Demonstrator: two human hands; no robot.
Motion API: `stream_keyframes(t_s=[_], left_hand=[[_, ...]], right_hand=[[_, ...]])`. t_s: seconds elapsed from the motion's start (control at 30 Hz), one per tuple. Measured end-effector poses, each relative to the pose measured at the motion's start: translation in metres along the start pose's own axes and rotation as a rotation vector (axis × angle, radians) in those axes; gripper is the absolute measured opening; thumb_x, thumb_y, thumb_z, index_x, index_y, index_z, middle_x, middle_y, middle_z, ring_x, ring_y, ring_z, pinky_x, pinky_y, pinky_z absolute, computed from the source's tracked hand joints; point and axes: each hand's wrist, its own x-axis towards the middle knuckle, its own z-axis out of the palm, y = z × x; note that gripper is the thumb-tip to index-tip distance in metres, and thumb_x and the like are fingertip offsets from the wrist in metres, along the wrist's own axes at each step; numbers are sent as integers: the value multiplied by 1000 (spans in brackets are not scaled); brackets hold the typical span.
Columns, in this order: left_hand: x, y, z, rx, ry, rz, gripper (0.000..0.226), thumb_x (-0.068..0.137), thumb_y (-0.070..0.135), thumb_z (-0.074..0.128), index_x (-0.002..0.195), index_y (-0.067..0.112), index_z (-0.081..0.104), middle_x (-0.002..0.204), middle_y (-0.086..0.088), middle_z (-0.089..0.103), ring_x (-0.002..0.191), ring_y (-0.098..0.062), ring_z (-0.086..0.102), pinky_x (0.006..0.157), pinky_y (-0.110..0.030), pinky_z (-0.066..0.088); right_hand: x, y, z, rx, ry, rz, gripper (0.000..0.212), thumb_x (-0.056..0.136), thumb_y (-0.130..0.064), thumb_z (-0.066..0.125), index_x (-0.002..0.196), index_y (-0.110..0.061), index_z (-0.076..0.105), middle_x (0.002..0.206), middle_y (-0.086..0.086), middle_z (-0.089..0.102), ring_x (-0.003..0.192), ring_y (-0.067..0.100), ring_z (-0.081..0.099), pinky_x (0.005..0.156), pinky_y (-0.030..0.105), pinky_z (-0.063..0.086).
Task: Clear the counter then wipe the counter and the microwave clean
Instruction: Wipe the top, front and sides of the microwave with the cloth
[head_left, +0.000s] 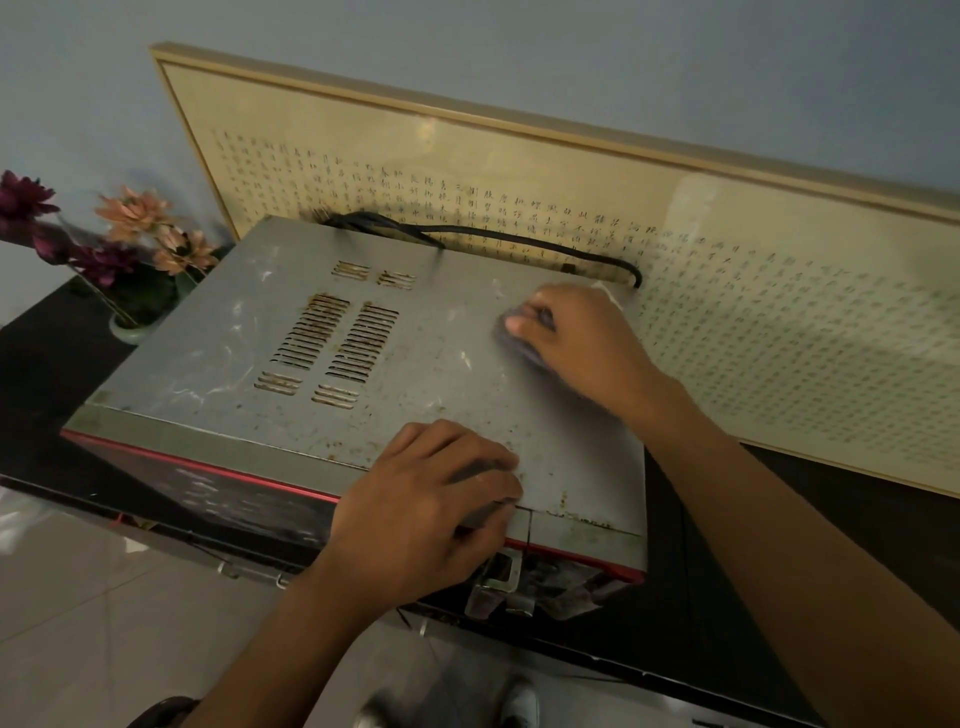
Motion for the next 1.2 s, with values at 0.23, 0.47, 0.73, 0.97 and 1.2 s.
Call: stream_keyframes(t_s=[0.23, 0.47, 0.73, 0.97, 1.2], left_hand=[[-1, 0, 0, -4, -1, -2, 15, 94, 36, 67, 105, 29, 74, 122, 11, 68, 109, -14, 59, 91, -27, 40], [-1, 0, 0, -2, 14, 5, 13, 93, 34, 68, 103, 28, 74, 120, 11, 69, 108, -16, 60, 90, -28, 39], [0, 0, 0, 2, 20, 1, 14, 93, 33, 67, 103, 27, 75, 121, 10, 69, 106, -17, 61, 88, -30, 42], [1, 1, 0, -7, 4, -13, 14, 94, 34, 67, 103, 28, 75, 121, 11, 69, 108, -15, 60, 90, -28, 42], [1, 1, 0, 4, 15, -1, 14, 93, 34, 68, 103, 27, 75, 120, 10, 69, 108, -15, 60, 90, -27, 39]], right_hand=[[-21, 34, -13, -1, 72, -30, 31, 94, -48, 53, 88, -20, 65, 77, -8, 59, 72, 7, 58, 73, 35, 52], [-18, 5, 1, -31, 73, -33, 25, 98, -41, 55, 82, -22, 58, 75, -8, 54, 69, 9, 53, 64, 30, 41], [-51, 15, -9, -40, -30, -216, 31, 96, -52, 55, 103, -25, 67, 90, -14, 58, 80, 1, 54, 69, 25, 43], [57, 29, 10, 12, 289, 272, 31, 96, -28, 55, 69, -13, 58, 58, -4, 46, 54, 9, 42, 59, 28, 33], [74, 8, 29, 3, 159, 80, 30, 97, -36, 56, 83, -11, 68, 75, 7, 64, 71, 20, 59, 63, 32, 43]])
